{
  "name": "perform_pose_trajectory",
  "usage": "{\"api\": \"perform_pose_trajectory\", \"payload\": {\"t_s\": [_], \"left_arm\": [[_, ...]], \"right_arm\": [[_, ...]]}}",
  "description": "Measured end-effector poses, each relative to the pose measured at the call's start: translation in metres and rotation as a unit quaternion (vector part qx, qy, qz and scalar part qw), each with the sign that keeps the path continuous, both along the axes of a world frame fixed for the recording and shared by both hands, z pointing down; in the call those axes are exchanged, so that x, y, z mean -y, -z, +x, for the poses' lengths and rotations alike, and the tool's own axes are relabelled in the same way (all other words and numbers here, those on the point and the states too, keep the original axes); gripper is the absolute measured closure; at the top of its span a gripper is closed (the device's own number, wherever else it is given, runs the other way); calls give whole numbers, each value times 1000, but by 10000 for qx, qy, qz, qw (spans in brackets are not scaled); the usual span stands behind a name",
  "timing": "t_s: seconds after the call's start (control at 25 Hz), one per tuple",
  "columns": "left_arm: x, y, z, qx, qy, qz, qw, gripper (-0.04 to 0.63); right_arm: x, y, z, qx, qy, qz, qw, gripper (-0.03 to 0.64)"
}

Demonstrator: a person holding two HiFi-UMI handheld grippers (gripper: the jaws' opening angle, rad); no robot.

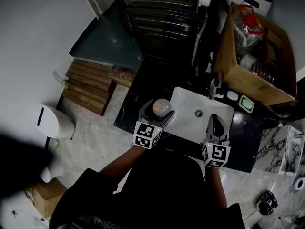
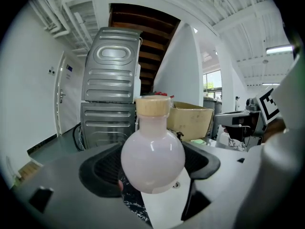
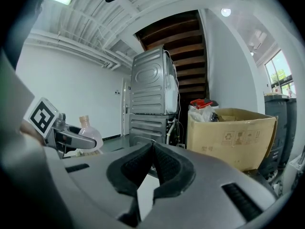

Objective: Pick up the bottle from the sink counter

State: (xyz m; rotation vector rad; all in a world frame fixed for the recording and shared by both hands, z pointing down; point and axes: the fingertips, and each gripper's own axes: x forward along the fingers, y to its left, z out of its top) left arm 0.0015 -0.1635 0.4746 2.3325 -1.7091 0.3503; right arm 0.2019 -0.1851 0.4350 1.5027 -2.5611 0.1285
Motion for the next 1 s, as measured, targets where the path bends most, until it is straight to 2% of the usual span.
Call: {"api": "perform_pose_trajectory", "payload": {"t_s": [0.28, 0.72, 1.0], "left_arm": [[1, -11, 22, -77, 169, -46, 9998, 216], [-5, -9, 38, 13, 258, -17, 9997, 216], [-7, -11, 38, -106, 351, -17, 9993, 216]], "right_arm": [[0, -10, 25, -17, 109, -58, 9999, 580], [-4, -15, 32, 61, 367, -53, 9993, 580], [-8, -21, 33, 56, 419, -63, 9991, 580]]}}
